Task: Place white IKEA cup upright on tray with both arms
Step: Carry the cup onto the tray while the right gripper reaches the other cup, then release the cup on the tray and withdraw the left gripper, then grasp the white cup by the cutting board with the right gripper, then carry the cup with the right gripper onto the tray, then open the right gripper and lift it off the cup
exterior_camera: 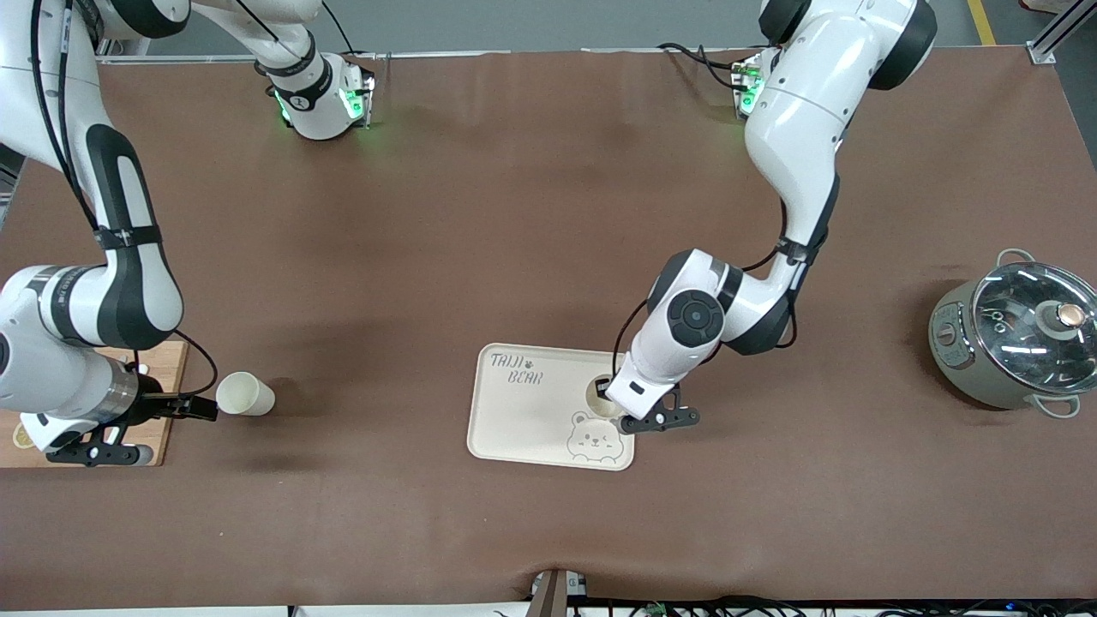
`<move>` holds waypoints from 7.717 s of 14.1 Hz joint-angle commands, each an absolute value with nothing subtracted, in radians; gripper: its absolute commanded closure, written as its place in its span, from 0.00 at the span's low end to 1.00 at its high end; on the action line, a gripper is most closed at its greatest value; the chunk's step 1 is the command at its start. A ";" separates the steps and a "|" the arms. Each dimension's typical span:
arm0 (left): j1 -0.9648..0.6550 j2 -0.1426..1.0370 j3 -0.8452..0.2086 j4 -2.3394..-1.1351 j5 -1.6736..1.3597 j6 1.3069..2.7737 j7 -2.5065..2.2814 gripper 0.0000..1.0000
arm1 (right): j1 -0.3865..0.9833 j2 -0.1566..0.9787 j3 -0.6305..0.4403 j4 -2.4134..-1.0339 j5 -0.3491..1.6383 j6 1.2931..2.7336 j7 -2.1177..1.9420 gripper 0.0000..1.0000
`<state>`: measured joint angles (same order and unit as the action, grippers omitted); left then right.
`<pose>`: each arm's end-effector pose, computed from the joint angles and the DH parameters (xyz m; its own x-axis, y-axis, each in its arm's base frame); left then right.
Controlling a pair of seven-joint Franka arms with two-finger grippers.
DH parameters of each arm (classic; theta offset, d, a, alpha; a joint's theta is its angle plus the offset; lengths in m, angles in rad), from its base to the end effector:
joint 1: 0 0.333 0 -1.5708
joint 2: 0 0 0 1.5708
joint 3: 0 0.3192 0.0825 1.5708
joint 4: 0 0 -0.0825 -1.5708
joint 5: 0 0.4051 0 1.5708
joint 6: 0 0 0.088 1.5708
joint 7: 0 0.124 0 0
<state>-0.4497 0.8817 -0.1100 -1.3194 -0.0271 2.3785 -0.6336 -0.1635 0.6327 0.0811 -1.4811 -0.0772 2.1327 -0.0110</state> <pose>0.6741 -0.3998 0.1965 0.9861 0.1460 0.0795 0.1288 -0.9732 0.1906 0.7315 -0.0740 0.2818 0.9987 -0.0469 0.0209 -0.0473 -0.9987 0.0185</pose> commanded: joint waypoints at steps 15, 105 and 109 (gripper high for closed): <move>-0.520 0.871 -0.037 -1.287 0.009 2.336 -0.704 0.00 | -0.193 0.587 0.086 -1.704 -0.075 2.301 -0.130 0.00; -0.071 0.201 -0.109 -1.485 0.049 1.684 0.025 0.00 | 0.371 0.315 0.123 -1.425 0.003 1.736 0.918 0.00; -0.074 0.202 -0.109 -1.485 0.051 1.692 0.026 0.00 | 0.272 0.088 0.120 -1.511 -0.009 1.499 0.683 0.00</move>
